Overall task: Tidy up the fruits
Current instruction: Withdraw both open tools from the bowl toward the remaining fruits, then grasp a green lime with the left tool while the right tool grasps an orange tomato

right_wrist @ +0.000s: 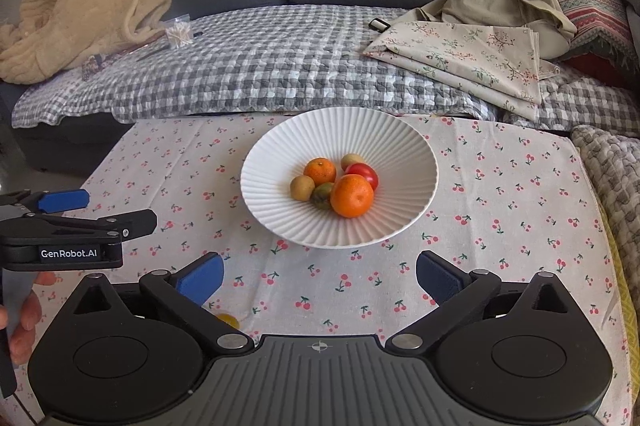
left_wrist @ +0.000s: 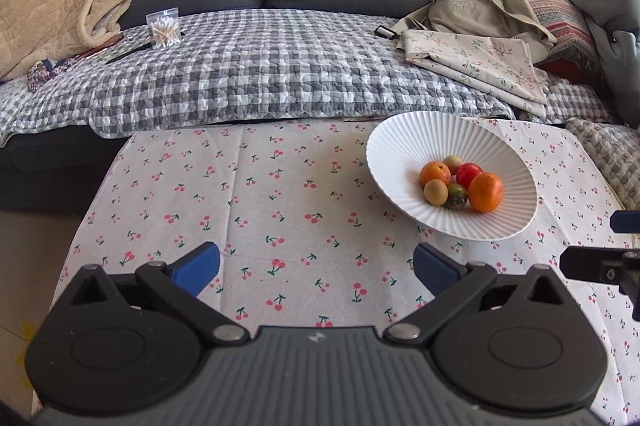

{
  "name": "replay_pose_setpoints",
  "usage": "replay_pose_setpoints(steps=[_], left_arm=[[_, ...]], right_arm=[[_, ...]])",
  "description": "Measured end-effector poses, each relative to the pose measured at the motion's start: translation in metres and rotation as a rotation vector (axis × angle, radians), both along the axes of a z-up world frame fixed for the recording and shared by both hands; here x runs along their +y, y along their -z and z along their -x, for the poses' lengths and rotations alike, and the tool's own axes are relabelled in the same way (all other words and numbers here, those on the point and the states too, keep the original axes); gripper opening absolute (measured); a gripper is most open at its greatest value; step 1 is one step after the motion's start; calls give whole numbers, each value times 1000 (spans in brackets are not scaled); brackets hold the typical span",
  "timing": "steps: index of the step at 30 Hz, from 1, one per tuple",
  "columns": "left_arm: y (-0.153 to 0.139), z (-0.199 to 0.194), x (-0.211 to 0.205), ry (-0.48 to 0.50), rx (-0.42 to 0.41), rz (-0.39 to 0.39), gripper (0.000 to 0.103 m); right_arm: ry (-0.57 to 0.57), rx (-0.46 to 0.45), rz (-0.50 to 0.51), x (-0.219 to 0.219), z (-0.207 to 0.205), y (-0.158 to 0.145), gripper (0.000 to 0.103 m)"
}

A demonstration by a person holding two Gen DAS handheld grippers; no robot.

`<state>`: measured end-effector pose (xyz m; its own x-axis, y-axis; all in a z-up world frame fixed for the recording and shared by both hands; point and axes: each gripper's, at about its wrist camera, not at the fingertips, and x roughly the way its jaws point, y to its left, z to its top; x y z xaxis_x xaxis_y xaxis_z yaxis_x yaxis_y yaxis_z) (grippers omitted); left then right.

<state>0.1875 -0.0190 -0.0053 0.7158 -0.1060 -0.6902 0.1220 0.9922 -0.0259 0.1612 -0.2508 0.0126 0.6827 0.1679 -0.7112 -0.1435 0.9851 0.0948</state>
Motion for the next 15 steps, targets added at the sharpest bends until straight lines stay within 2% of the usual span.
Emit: replay_pose_setpoints(steps=[5,10,15], left_arm=[[17,17,11,-7,69,-21,102],[32,35,21,12,134,32,102],[41,47,20,45,163,24,102]], right_arm=[[-28,52,11,7,1,10,103],[-66,86,-46,8,5,13,103],[-126,98,-4,18,14,16,103]])
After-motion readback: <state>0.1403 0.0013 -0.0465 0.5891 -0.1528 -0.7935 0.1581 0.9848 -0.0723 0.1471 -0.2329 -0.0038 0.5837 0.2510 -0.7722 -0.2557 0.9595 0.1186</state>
